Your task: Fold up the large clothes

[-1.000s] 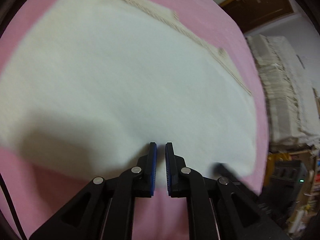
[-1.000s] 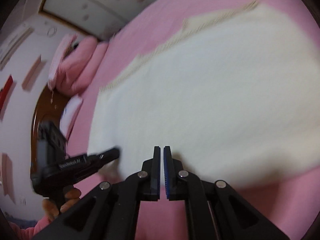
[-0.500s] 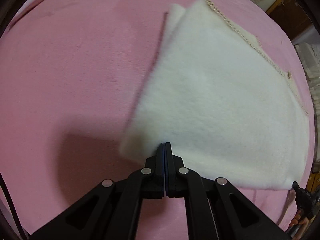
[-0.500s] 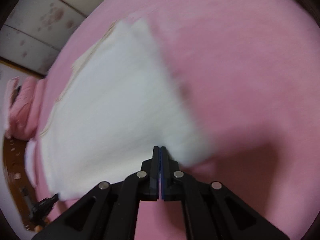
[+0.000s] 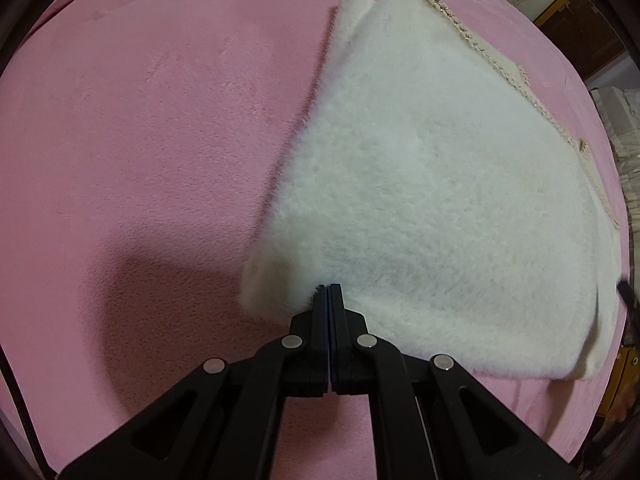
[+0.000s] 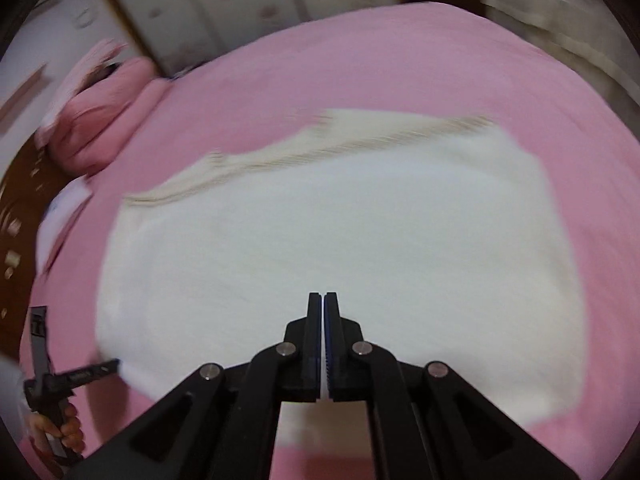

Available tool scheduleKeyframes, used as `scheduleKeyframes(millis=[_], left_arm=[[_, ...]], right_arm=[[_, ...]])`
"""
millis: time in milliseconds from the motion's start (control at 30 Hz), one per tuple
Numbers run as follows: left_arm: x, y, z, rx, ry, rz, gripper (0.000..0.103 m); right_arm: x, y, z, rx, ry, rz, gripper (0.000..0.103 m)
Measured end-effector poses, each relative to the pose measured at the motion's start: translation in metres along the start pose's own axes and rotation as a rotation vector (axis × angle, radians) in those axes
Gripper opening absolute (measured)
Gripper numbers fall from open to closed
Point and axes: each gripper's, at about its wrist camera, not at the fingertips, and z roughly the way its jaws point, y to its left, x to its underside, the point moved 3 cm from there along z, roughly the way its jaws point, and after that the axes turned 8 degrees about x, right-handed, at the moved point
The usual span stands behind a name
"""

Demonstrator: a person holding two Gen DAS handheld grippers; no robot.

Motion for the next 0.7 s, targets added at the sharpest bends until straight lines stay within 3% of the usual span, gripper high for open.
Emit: scheduleKeyframes(millis=[67, 200, 367, 533, 600, 633, 700], left_arm=[[-0.002, 0.002, 0.003, -0.001, -0.002, 0.018, 0.001], [0.000, 0.004, 0.000, 0.003, -0.023, 0.033, 0.001], [0.009, 0.026, -0.007, 0.059, -0.041, 0.000, 0.001], [0.018, 0.045, -0.013, 0.177, -0.055, -0.140, 0.001], [0.031, 0.050, -0.015, 0.223, -0.026, -0.220, 0.006], [0.035, 0.049, -0.010, 0.211, 0.009, -0.246, 0.023], [0.055, 0.046, -0.012, 0.210, 0.009, -0.260, 0.026]], right_arm=[[-0.018, 0.033, 0.020, -0.065, 0.015, -0.015, 0.001], [-0.037, 0.086, 0.069, 0.071, 0.142, -0.029, 0.001], [-0.022, 0.098, 0.079, 0.120, 0.221, -0.065, 0.001], [-0.035, 0.097, 0.119, 0.111, 0.351, -0.054, 0.000], [-0.040, 0.102, 0.126, 0.128, 0.400, -0.070, 0.000], [-0.041, 0.106, 0.129, 0.145, 0.419, -0.090, 0.000], [-0.041, 0.114, 0.131, 0.183, 0.430, -0.137, 0.000]])
